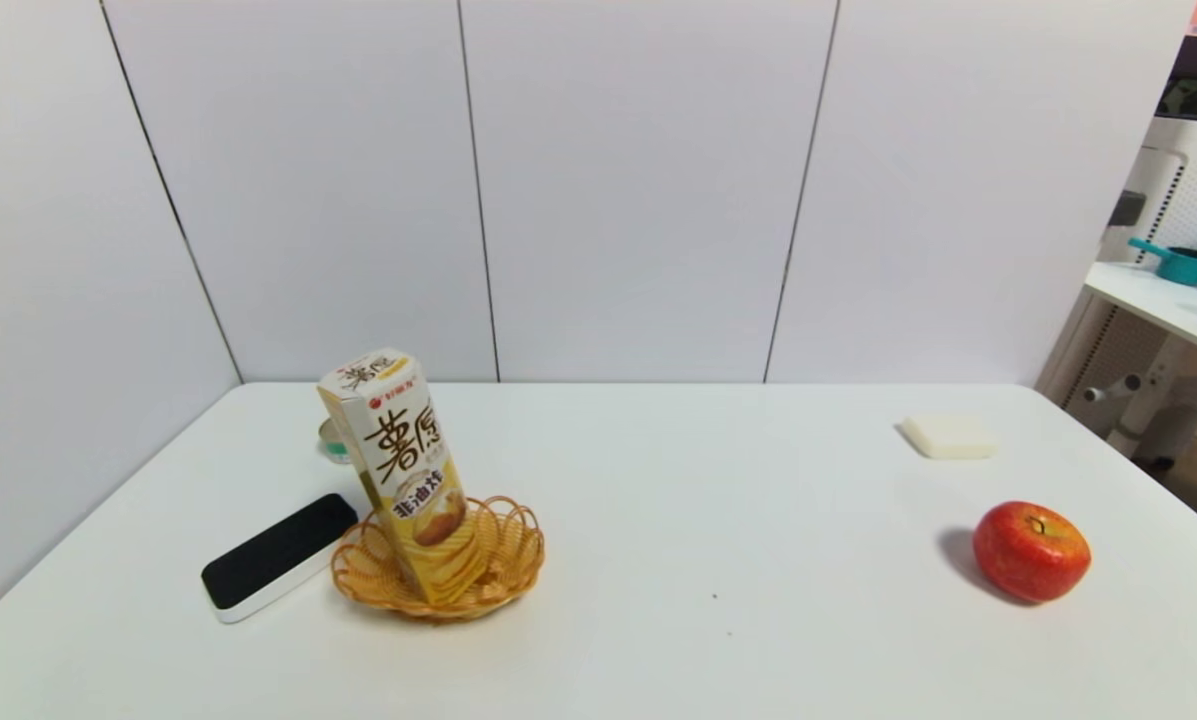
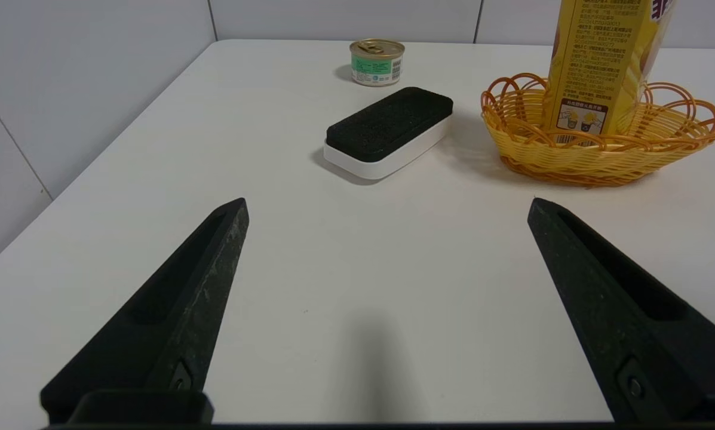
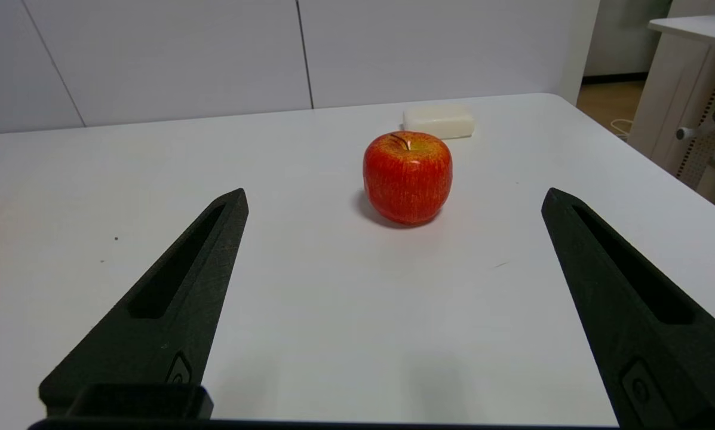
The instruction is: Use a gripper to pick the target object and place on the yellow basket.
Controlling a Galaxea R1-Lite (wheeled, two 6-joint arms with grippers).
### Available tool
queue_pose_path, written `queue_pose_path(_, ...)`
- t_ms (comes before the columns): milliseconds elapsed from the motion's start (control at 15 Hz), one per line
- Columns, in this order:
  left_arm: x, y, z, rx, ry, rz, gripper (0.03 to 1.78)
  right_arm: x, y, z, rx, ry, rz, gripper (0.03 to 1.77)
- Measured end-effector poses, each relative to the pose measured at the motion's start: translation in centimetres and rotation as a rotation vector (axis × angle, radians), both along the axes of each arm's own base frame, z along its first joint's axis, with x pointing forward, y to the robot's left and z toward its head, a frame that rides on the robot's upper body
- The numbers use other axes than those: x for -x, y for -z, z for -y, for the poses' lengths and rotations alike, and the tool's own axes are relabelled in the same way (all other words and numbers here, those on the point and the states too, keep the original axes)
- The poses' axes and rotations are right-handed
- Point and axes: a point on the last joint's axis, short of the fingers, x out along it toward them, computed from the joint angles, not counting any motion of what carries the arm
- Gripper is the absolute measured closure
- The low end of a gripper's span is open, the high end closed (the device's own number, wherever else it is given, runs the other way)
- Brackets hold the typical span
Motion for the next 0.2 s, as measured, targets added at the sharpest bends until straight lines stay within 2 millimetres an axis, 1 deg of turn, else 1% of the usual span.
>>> queue_pose_path(200,0.0,0.0,0.0,0.0,0.0,0.0,0.12,0.0,0.0,0.0,-0.001,0.0,0.0,0.1)
